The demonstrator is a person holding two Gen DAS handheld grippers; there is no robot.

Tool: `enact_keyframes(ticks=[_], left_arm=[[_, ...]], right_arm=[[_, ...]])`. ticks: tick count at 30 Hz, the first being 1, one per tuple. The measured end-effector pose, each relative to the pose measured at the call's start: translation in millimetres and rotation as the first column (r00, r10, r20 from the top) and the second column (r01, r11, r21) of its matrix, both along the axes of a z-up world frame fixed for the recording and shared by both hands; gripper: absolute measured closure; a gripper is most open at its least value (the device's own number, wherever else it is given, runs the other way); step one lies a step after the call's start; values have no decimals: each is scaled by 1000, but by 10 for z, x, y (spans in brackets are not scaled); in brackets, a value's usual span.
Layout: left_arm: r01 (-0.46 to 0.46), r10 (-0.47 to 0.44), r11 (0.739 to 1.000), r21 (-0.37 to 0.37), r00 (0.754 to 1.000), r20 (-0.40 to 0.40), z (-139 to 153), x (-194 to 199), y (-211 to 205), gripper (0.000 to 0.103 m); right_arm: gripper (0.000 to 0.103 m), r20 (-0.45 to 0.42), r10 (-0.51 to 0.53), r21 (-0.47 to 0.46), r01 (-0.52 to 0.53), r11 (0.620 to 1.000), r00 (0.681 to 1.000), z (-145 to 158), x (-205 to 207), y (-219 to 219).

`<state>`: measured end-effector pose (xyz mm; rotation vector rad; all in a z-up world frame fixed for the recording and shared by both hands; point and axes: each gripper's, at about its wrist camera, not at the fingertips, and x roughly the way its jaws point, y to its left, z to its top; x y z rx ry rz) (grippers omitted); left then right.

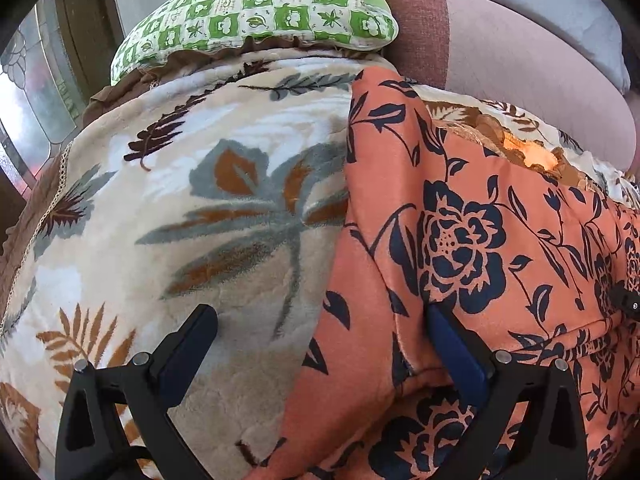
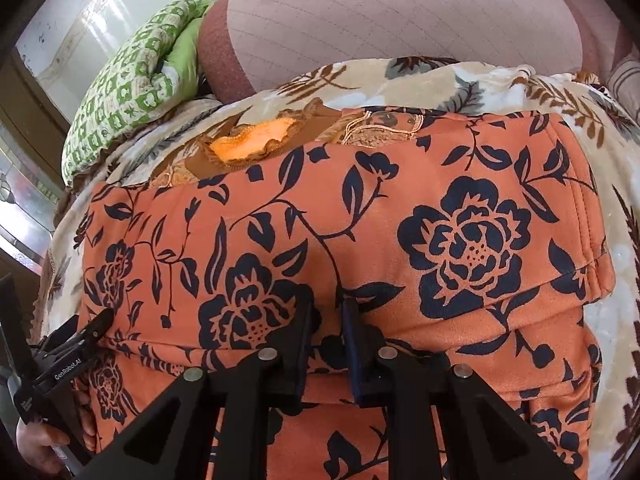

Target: Fold small clothes

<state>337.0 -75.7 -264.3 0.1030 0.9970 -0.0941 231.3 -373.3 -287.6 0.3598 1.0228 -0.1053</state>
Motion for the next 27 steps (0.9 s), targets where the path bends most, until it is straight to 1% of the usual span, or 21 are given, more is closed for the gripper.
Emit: enact_keyframes(ticks=[2, 4, 6, 7, 8, 10, 12, 15, 17, 19, 20, 22, 23, 25, 27], left_arm=[[-1, 1, 1000, 14, 1000, 7, 15, -22, -1, 0], [12, -13, 998, 57, 1000, 18, 45, -57, -40, 0], [45, -50, 991, 127, 998, 32, 117, -116, -118, 0], [59, -66, 987, 151, 997, 45, 158, -154, -160, 0], [78, -93, 982, 171, 993, 79, 241, -232, -219, 0], [105, -128, 981, 165, 983, 129, 362, -351, -292, 0], [161, -180, 978, 129, 972, 151, 455, -467, -409, 0], [234, -245, 968, 87, 960, 133, 445, -545, -568, 0], [254, -262, 964, 81, 959, 107, 380, -550, -652, 0], [253, -260, 963, 94, 963, 70, 271, -510, -719, 0], [242, -248, 963, 117, 968, 38, 184, -467, -732, 0], [222, -223, 965, 138, 975, -9, 64, -401, -719, 0], [219, -216, 968, 126, 976, -34, 15, -367, -693, 0], [220, -217, 969, 110, 975, -39, 17, -357, -667, 0], [227, -223, 966, 123, 974, -43, 17, -353, -692, 0]], right_arm=[[84, 1, -4, 5, 4, 1000, 1000, 8, -25, -2], [84, 6, -12, 12, 12, 1000, 1000, 18, -39, -7], [84, 6, -20, 14, 20, 1000, 1000, 48, -63, -3], [84, 4, -20, 14, 20, 1000, 1000, 69, -73, -1], [84, 5, -20, 16, 20, 1000, 1000, 93, -84, -2], [84, 17, -28, 25, 27, 999, 999, 172, -137, -38], [84, 36, -45, 18, 44, 999, 998, 257, -206, -102], [84, 48, -78, 6, 78, 997, 996, 373, -341, -278], [84, 49, -111, 23, 110, 994, 993, 398, -421, -426], [84, 45, -165, 62, 162, 985, 985, 375, -490, -623], [84, 40, -188, 85, 184, 979, 981, 343, -512, -706], [84, 11, -210, 126, 207, 970, 978, 233, -512, -848], [84, -24, -218, 135, 219, 966, 976, 146, -499, -903], [84, -76, -214, 157, 224, 962, 974, 28, -468, -956], [84, -78, -205, 149, 215, 965, 976, 61, -467, -964]])
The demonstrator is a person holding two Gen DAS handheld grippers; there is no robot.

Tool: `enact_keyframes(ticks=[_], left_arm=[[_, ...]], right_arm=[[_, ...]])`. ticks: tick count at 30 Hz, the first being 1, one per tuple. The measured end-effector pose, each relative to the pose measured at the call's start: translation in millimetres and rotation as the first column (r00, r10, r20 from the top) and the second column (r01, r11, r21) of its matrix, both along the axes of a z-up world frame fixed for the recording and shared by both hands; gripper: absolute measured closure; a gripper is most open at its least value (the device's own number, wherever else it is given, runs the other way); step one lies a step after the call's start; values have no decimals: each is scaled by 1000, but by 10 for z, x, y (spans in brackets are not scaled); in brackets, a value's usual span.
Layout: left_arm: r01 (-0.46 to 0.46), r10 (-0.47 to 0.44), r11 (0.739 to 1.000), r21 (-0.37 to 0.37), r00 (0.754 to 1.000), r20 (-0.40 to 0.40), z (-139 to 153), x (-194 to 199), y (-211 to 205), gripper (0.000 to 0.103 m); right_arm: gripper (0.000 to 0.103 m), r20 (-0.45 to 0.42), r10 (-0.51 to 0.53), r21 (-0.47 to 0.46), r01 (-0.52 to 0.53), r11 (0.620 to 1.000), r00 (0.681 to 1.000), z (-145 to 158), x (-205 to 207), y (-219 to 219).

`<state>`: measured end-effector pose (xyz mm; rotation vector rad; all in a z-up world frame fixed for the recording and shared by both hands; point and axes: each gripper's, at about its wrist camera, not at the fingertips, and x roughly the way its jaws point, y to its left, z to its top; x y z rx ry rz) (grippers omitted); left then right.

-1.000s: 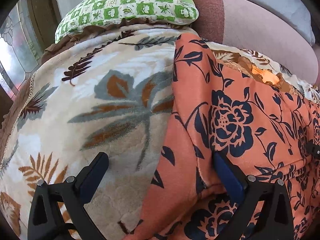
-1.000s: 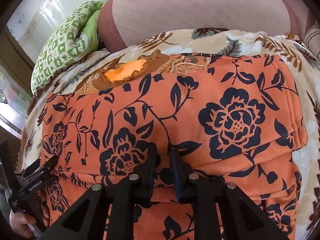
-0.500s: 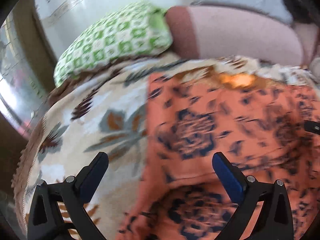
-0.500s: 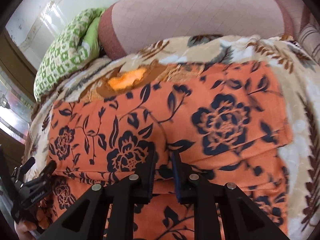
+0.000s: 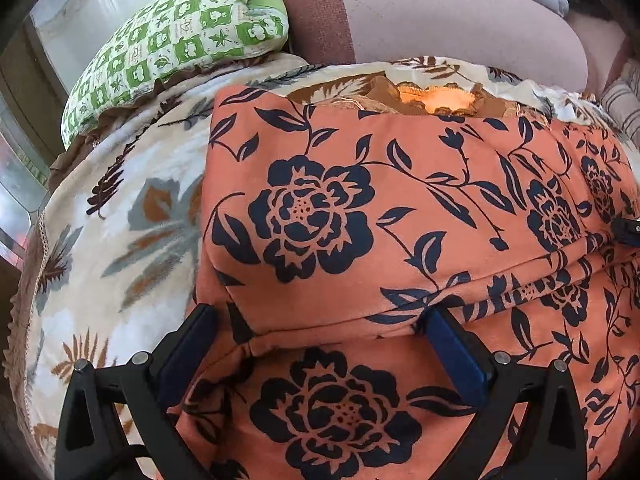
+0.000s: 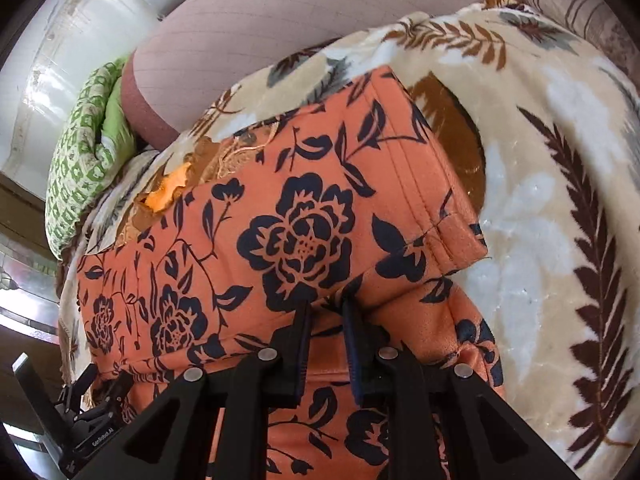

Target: Fold small clothes

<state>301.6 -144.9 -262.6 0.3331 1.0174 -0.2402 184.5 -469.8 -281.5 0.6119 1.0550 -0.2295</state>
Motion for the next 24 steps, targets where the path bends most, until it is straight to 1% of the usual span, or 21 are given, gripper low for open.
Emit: enact_keyframes(ticks=[3, 5, 7, 9, 10, 11, 12, 14, 15, 17, 21, 24], left_arm=[[10, -11, 999, 30, 1000, 2, -26, -41, -35, 0], [24, -24, 998, 57, 1000, -2, -43, -101, -31, 0], [29, -29, 998, 63, 1000, -2, -47, -171, 3, 0], [22, -21, 999, 49, 1000, -19, -22, -261, 78, 0], [20, -19, 999, 42, 1000, -23, -9, -296, 109, 0], [17, -16, 999, 36, 1000, -26, 16, -351, 152, 0], [18, -17, 999, 30, 999, -27, 39, -415, 193, 0], [20, -19, 1000, 24, 999, -35, 54, -538, 268, 0], [11, -9, 1000, 28, 999, -43, 39, -622, 326, 0], [-2, 5, 999, 43, 998, -64, -28, -747, 415, 0], [-25, 26, 1000, 16, 998, -60, 3, -1040, 648, 0], [-30, 28, 999, -18, 997, -73, 10, -1266, 812, 0]], right_arm=[[83, -46, 39, -13, -40, 999, 998, 1, -16, 55], [83, -42, 47, -27, -48, 998, 998, 3, -58, 91], [83, -43, 59, -39, -61, 997, 997, 15, -148, 139], [83, -35, 59, -35, -60, 998, 998, 52, -311, 176], [84, -41, 56, -21, -57, 998, 998, 54, -376, 186], [84, -66, 53, 5, -53, 999, 996, 51, -464, 201], [84, -64, 53, 12, -52, 999, 997, 59, -543, 222], [84, -39, 72, -5, -72, 997, 997, 117, -690, 298], [83, -42, 99, -12, -100, 995, 994, 127, -792, 371], [83, -63, 142, 0, -142, 990, 988, 70, -977, 484], [83, -34, 165, -27, -166, 986, 986, 71, -1420, 635], [83, -34, 169, -1, -169, 986, 985, 79, -1741, 694]])
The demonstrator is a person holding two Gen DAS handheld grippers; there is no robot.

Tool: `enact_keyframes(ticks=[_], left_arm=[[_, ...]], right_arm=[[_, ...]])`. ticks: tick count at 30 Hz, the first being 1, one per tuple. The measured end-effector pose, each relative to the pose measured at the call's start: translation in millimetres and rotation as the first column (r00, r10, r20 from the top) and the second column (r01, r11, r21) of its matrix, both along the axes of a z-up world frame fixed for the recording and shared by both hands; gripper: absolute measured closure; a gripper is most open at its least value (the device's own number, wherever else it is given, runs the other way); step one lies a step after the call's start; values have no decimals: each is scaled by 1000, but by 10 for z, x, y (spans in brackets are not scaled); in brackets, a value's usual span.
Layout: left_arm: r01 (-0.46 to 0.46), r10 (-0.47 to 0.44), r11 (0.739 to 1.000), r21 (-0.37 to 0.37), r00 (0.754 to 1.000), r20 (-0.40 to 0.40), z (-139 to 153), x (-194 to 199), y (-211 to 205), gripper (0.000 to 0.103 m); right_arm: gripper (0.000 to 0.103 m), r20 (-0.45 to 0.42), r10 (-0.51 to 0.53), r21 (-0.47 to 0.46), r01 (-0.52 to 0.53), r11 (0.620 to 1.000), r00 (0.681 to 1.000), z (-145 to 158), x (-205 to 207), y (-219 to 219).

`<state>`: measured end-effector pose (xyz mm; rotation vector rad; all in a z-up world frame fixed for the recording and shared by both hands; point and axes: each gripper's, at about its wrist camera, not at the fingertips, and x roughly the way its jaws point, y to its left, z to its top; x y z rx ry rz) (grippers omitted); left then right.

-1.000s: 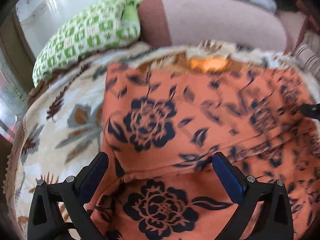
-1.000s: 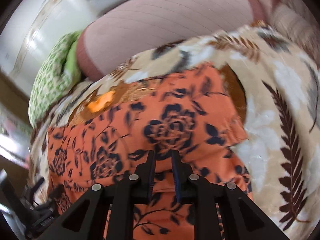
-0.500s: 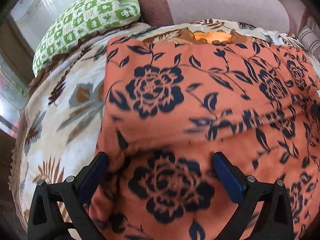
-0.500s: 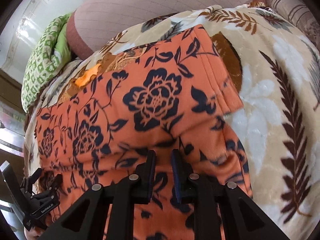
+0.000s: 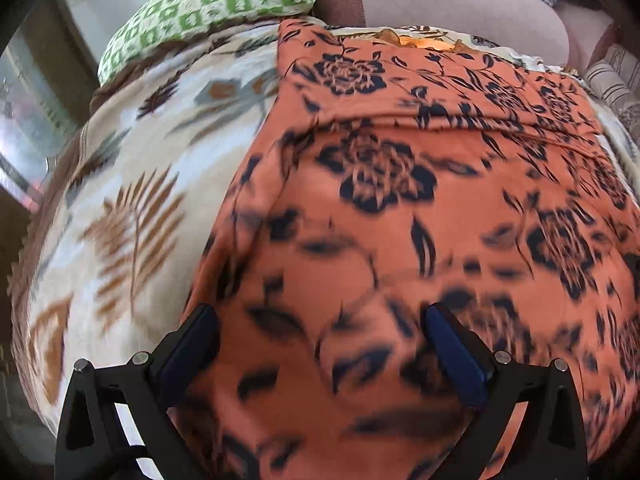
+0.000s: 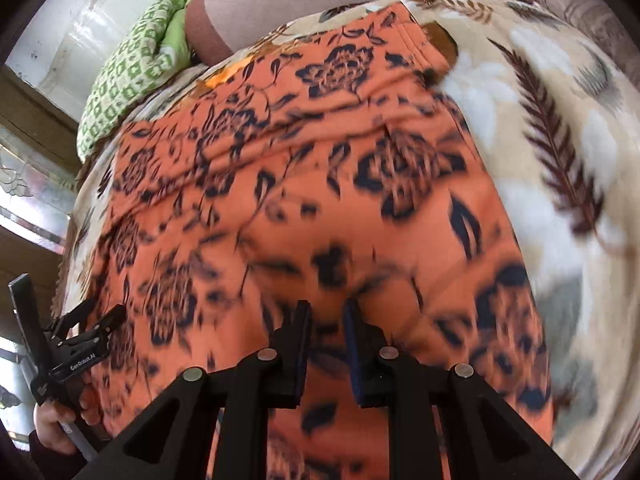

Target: Fold small clothes

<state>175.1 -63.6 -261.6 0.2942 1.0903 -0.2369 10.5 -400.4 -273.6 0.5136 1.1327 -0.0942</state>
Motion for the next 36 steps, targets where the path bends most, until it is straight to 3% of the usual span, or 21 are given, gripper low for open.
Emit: enact_keyframes(ticks=[5, 16, 19, 22, 25, 27, 29, 32, 36], left_arm=[[34, -35, 999, 33, 999, 32, 7, -451, 87, 0], [45, -43, 998, -53, 998, 37, 91, -987, 410, 0], [45, -35, 992, -121, 996, 85, 232, -1014, 362, 0], [56, -39, 988, -144, 992, 123, 298, -992, 237, 0], [44, -34, 993, -109, 995, 96, 204, -945, 168, 0], [38, -38, 999, -31, 999, 22, 25, -906, 122, 0], [25, -24, 998, -54, 999, 24, 15, -940, 175, 0], [55, -55, 998, -23, 998, 20, 10, -993, 173, 0], [55, -54, 998, -37, 998, 14, 35, -1052, 210, 0]], right_arm=[[82, 6, 4, 1, -4, 1000, 1000, 42, -388, 56], [81, 3, 52, -103, -51, 993, 999, 145, -682, 373], [82, 104, 57, -41, -53, 998, 993, 302, -569, 443], [81, 138, 142, 22, -146, 989, 980, 330, -377, 692], [82, 70, 236, 85, -241, 967, 969, 143, -237, 1004], [80, 2, 293, 107, -292, 950, 956, -22, -219, 1173], [80, 29, 294, 65, -295, 953, 955, 11, -327, 1225], [79, 3, 334, 101, -333, 938, 943, -20, -487, 1205], [80, 8, 331, 168, -328, 930, 944, -39, -669, 1066]])
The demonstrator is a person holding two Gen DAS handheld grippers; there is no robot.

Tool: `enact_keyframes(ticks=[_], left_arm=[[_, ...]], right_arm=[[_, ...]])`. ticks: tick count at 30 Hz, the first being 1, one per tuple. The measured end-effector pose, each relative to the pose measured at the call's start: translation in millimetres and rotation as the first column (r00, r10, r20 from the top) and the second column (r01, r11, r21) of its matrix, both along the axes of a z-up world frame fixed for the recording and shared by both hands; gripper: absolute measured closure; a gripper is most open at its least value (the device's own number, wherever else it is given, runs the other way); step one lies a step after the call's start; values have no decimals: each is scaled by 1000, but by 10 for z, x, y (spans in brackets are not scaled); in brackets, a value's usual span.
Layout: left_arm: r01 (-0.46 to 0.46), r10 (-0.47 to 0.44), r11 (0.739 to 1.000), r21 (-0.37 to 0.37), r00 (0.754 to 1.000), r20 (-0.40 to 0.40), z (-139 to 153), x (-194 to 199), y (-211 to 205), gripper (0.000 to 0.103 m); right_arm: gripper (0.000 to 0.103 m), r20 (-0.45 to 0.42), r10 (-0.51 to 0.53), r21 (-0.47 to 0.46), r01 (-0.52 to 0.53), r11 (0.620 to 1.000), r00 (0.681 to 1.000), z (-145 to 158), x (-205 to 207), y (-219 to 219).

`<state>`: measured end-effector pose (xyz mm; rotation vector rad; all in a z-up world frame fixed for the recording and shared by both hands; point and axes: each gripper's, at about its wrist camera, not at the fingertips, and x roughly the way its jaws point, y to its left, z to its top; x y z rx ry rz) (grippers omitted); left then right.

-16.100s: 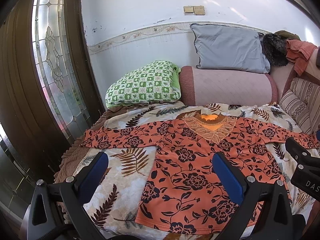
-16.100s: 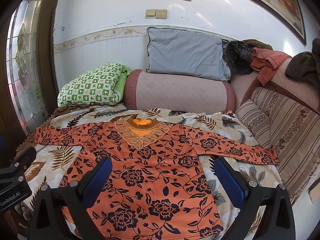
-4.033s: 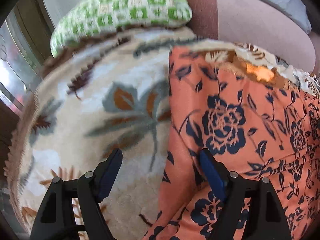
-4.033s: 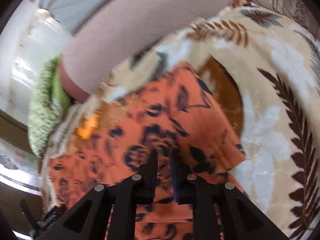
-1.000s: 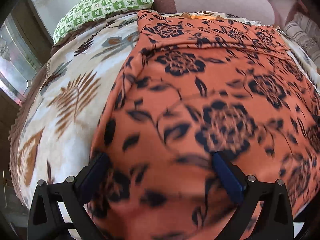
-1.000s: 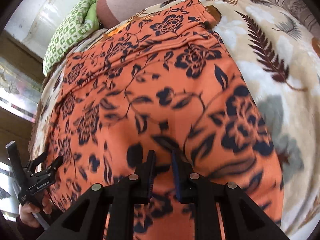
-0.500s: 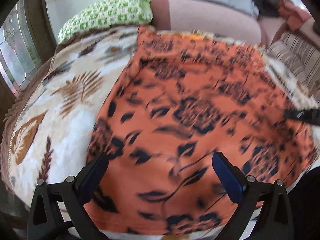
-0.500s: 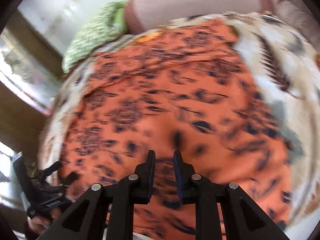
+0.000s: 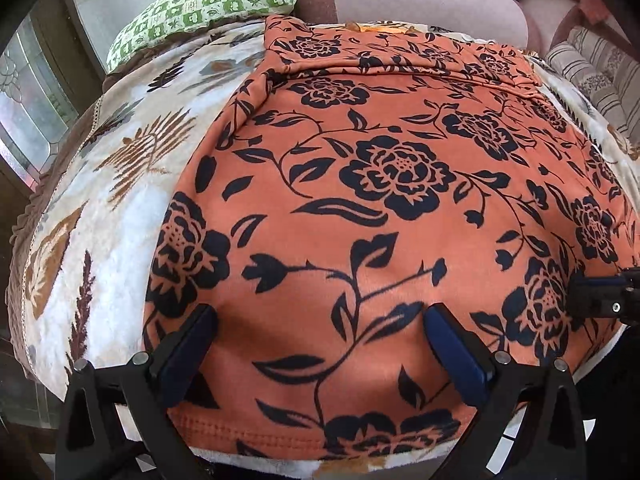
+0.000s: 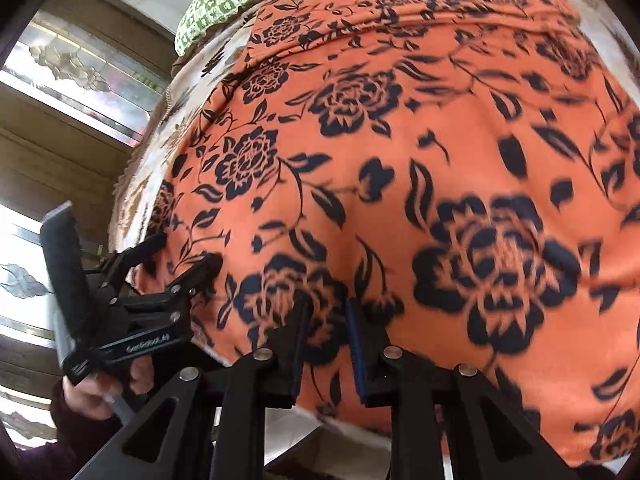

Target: Fold small clothes

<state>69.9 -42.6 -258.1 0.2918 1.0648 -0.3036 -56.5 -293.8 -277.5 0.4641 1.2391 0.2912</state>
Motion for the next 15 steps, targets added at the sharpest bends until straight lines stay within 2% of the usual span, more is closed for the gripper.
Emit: enact_keyframes(ticks=[1, 4, 6, 8, 9, 10, 11, 12, 14, 15], left_arm=[[3, -3, 1000, -5, 1000, -3, 17, -8, 20, 0], [-9, 9, 1000, -27, 1000, 23, 125, -69, 124, 0], [-31, 34, 998, -55, 998, 50, 257, -61, 246, 0], [-63, 68, 995, -73, 996, 60, 367, -14, 364, 0], [-77, 81, 994, -78, 995, 54, 407, 24, 425, 0], [-88, 91, 993, -76, 995, 45, 424, 56, 465, 0], [-101, 103, 993, -68, 994, 38, 427, 77, 495, 0], [-123, 124, 991, -45, 992, 30, 410, 113, 532, 0], [-167, 167, 986, 3, 986, 13, 344, 183, 601, 0], [-182, 181, 983, 16, 983, 5, 307, 201, 640, 0]], right_arm=[[80, -32, 16, 11, -15, 1000, 999, 4, -59, -10], [80, -33, 0, -15, -1, 1000, 999, 109, -162, -170], [80, 10, -59, -24, 59, 998, 998, 268, -197, -376], [79, 81, -159, -22, 161, 987, 984, 504, -324, -762], [69, 99, -198, -33, 202, 979, 975, 583, -355, -899], [44, 111, -230, -51, 236, 970, 967, 653, -390, -1028], [30, 115, -258, -68, 267, 961, 959, 702, -406, -1127], [24, 121, -306, -84, 317, 945, 944, 750, -435, -1248], [24, 117, -388, -95, 399, 912, 914, 766, -459, -1402], [24, 87, -413, -89, 420, 903, 907, 718, -438, -1462]])
